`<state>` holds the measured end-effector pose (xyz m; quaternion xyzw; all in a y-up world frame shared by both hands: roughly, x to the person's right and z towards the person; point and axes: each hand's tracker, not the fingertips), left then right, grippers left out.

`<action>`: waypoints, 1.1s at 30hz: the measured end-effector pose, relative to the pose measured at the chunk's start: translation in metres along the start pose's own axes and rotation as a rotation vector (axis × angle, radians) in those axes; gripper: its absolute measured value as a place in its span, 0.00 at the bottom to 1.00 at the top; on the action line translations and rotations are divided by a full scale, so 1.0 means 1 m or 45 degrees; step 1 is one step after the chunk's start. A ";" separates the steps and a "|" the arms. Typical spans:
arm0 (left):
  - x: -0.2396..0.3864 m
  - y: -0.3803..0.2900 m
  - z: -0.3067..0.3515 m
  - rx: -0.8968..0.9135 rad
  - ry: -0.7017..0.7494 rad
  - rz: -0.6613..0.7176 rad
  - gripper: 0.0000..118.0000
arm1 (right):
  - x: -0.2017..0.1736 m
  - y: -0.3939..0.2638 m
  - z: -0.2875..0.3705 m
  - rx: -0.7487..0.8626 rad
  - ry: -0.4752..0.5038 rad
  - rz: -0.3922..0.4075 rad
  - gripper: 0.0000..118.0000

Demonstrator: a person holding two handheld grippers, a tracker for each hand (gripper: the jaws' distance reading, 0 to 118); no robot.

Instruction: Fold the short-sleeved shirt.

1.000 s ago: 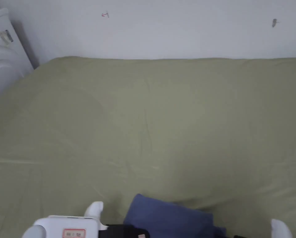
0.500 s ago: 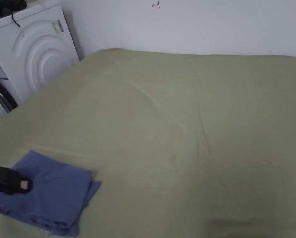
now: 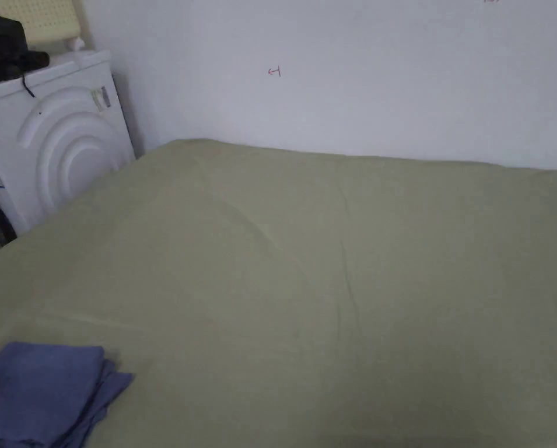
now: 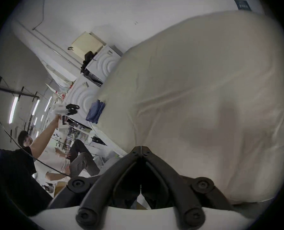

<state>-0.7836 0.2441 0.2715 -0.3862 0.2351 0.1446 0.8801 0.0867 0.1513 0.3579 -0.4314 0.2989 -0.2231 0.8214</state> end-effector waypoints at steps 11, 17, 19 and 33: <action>0.323 -0.182 0.193 0.377 -0.662 -0.475 0.00 | -0.043 0.023 0.071 0.242 -0.383 0.309 0.00; 0.427 -0.237 0.222 0.392 -0.788 -0.552 0.00 | -0.067 0.036 0.088 0.412 -0.752 0.342 0.00; 0.442 -0.241 0.240 0.500 -0.699 -0.563 0.00 | -0.075 0.040 0.094 0.492 -0.856 0.361 0.00; 0.457 -0.257 0.280 0.621 -0.615 -0.590 0.27 | -0.098 0.027 0.125 0.805 -1.102 0.434 0.30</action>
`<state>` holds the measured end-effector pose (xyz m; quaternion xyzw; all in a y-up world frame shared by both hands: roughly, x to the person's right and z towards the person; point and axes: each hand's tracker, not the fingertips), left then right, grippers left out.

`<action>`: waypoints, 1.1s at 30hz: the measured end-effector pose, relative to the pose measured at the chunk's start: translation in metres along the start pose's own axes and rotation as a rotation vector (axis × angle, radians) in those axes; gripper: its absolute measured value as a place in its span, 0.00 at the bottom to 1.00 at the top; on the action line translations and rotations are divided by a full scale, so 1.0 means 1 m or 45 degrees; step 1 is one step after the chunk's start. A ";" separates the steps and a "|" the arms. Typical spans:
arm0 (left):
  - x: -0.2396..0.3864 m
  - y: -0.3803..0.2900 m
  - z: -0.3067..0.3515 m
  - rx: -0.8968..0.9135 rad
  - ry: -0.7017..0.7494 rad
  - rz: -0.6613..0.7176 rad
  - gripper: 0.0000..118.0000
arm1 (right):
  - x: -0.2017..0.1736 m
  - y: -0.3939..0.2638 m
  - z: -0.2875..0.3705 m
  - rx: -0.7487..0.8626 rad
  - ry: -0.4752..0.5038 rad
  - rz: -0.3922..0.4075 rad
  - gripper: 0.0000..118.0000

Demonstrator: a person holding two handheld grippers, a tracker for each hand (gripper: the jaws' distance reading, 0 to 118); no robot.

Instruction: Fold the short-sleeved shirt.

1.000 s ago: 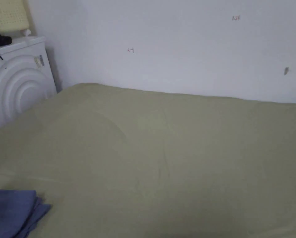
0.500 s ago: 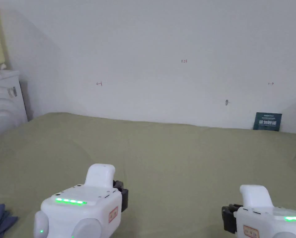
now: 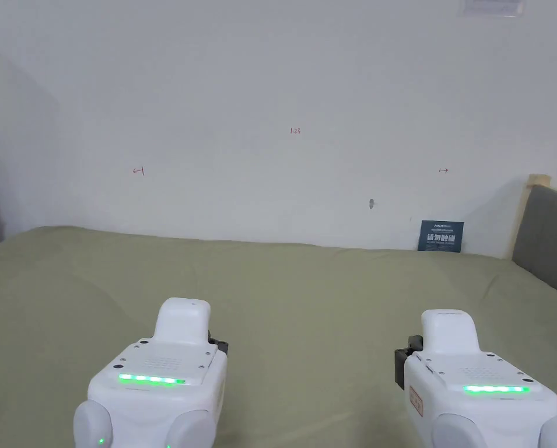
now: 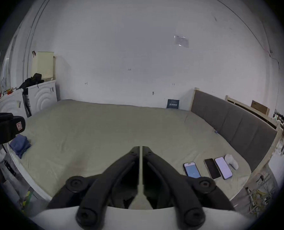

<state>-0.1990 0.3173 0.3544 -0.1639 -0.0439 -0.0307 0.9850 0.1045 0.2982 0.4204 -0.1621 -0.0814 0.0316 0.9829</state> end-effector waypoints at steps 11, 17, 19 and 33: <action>-0.011 0.004 0.007 0.071 0.069 0.094 0.98 | 0.000 0.000 0.006 0.107 0.012 -0.009 0.97; -0.007 0.005 0.004 0.106 0.076 0.081 0.98 | 0.000 -0.004 0.004 0.104 0.011 -0.024 0.97; -0.001 0.006 0.002 0.114 0.087 0.041 0.98 | 0.002 -0.004 0.002 0.101 0.014 -0.027 0.98; 0.004 0.004 -0.011 0.065 0.040 0.053 0.98 | 0.005 -0.004 -0.003 0.131 0.118 -0.093 1.00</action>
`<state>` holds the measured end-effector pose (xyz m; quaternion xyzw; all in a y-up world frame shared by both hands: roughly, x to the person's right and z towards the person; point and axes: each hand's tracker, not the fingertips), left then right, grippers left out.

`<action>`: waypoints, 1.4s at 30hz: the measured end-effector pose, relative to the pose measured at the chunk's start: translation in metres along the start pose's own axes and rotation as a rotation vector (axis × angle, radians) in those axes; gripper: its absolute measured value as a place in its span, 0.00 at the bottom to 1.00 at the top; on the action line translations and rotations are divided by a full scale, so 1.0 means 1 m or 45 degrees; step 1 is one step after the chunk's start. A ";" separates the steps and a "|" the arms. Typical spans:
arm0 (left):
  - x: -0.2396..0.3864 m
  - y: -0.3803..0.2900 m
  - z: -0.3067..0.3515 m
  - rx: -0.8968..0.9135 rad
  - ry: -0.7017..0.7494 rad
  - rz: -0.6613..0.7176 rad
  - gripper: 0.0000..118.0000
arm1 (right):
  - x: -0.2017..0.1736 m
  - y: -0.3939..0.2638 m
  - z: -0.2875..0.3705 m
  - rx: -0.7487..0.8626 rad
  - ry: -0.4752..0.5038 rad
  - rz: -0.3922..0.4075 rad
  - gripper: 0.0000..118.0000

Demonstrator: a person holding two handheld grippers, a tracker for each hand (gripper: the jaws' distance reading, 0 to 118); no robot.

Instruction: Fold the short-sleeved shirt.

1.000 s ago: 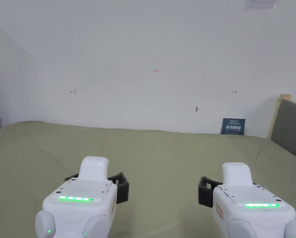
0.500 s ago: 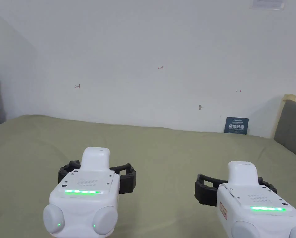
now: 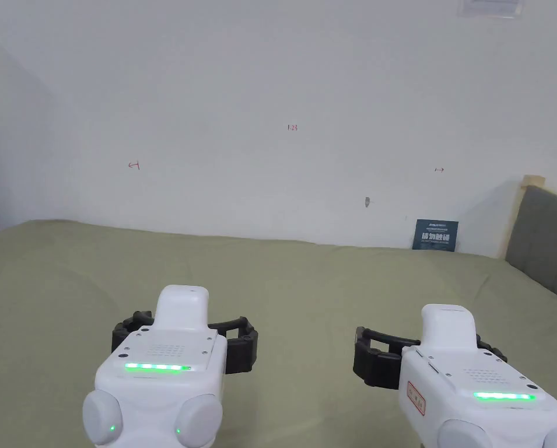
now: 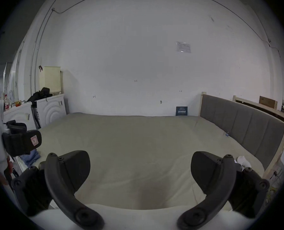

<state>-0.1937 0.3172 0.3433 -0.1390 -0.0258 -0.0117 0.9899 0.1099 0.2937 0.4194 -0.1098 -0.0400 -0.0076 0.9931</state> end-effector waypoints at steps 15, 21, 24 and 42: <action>0.001 -0.002 -0.006 -0.036 -0.018 -0.019 0.98 | -0.006 -0.004 -0.009 -0.023 -0.076 0.060 1.00; -0.002 0.000 -0.005 -0.029 -0.031 0.010 0.98 | -0.010 -0.002 -0.008 -0.042 -0.117 0.114 1.00; -0.003 0.002 -0.005 -0.024 -0.042 0.015 0.98 | -0.012 -0.008 -0.012 -0.101 -0.151 0.177 1.00; -0.010 -0.002 -0.006 -0.034 -0.024 0.028 0.98 | 0.014 0.000 -0.015 -0.118 -0.014 -0.180 1.00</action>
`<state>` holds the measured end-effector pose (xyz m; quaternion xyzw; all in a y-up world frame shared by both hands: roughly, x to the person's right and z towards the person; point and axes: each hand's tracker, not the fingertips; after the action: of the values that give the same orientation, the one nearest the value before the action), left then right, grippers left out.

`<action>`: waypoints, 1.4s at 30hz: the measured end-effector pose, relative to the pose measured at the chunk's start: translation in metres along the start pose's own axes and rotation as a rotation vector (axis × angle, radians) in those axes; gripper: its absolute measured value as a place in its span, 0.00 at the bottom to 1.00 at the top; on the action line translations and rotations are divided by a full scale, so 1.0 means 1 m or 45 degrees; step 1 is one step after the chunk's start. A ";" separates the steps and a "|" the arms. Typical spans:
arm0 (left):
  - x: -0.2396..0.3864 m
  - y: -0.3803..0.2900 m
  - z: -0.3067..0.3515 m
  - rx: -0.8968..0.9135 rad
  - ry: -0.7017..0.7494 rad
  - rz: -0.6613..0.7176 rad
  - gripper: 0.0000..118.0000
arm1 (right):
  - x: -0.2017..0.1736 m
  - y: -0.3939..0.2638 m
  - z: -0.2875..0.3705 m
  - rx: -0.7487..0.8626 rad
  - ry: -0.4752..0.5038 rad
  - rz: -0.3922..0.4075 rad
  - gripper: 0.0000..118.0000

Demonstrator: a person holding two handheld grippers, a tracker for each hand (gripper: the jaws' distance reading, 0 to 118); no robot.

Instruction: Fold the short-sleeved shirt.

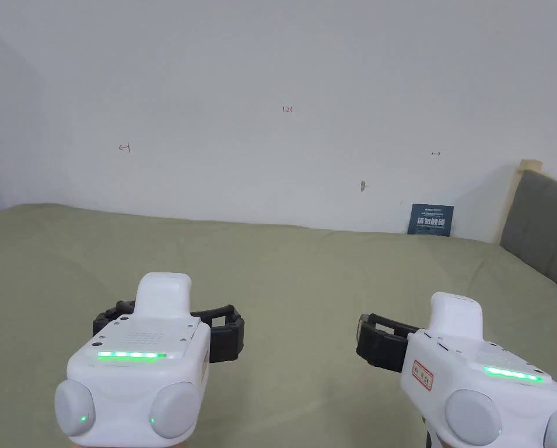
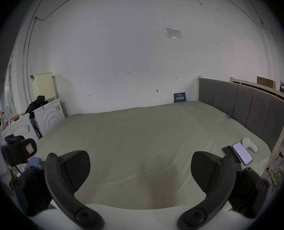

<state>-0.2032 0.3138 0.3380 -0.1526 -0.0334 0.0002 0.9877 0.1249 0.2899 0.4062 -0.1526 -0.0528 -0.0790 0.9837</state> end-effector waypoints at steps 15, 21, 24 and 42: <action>0.004 0.003 -0.004 -0.002 -0.024 -0.004 0.98 | 0.017 0.008 -0.010 -0.014 -0.101 -0.228 1.00; 0.004 0.002 -0.009 -0.012 -0.005 -0.023 0.98 | 0.005 0.004 -0.007 0.002 -0.024 -0.044 1.00; 0.004 0.001 -0.013 -0.037 0.009 -0.023 0.98 | -0.003 0.001 -0.007 -0.007 0.009 0.009 1.00; 0.000 0.005 -0.009 -0.059 0.033 -0.014 0.98 | -0.032 0.012 -0.012 -0.039 0.003 0.157 1.00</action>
<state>-0.2030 0.3159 0.3278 -0.1753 -0.0215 -0.0082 0.9842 0.0970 0.3022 0.3873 -0.1704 -0.0411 -0.0192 0.9843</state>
